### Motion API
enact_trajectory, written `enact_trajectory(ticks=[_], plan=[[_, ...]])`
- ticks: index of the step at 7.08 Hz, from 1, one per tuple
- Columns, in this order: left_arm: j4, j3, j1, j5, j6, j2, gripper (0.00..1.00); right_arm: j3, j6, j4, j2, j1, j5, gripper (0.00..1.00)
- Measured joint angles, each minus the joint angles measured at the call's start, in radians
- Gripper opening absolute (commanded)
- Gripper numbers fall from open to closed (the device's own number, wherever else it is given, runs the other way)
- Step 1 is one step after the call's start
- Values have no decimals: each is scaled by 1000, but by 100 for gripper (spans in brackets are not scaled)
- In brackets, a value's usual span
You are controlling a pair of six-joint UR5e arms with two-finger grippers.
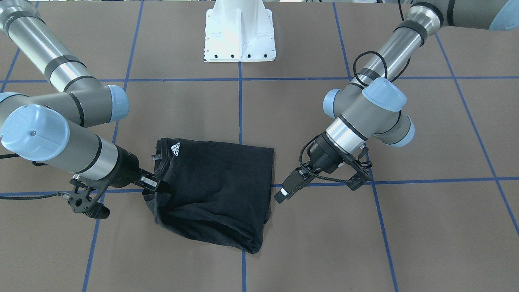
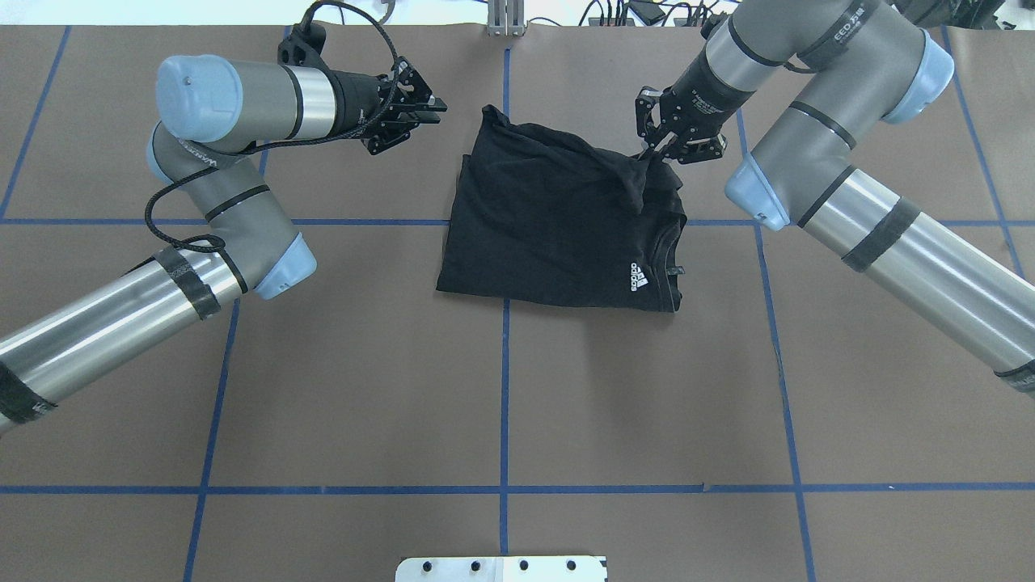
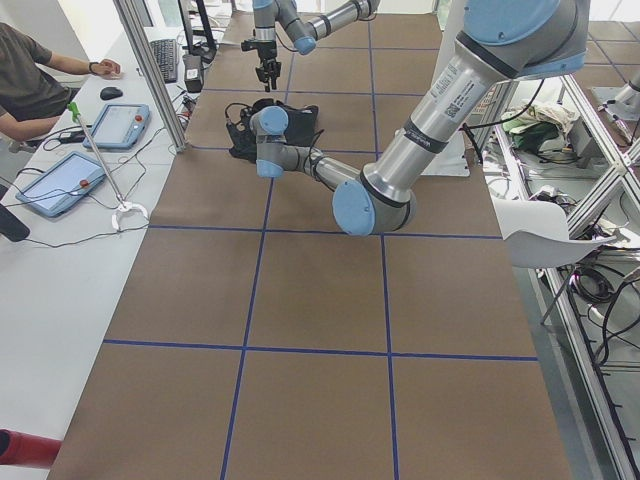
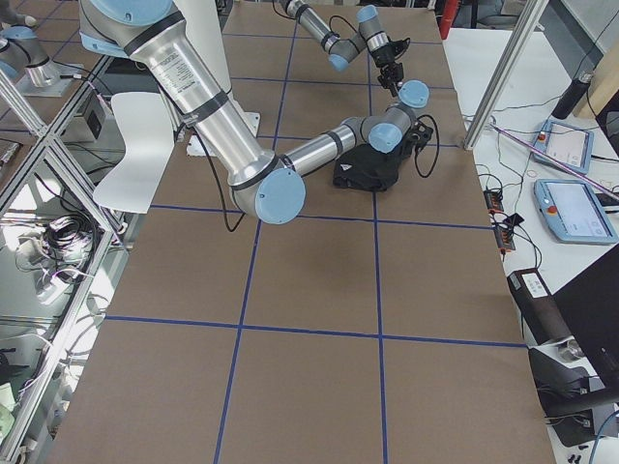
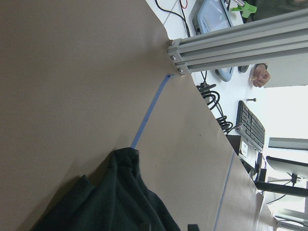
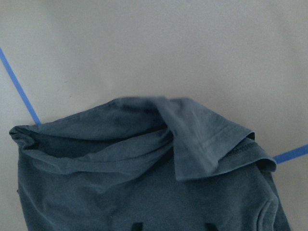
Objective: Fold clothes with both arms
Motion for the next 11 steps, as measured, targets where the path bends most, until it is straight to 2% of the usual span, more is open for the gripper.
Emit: enact_trajectory(ticks=[2, 4, 6, 8, 11], plan=[[-2, -31, -4, -3, 7, 33, 100, -1, 4, -3, 18, 15, -2, 100], [7, -135, -34, -26, 108, 130, 100, 18, -13, -4, 25, 29, -22, 100], [12, -244, -162, -157, 328, 293, 100, 80, -115, -10, -31, 84, -56, 100], [21, -297, -334, -263, 678, 465, 100, 148, -357, -76, -125, 124, -121, 100], [134, -306, -536, -247, 1377, 660, 100, 212, -1012, -346, -254, 231, -245, 100]])
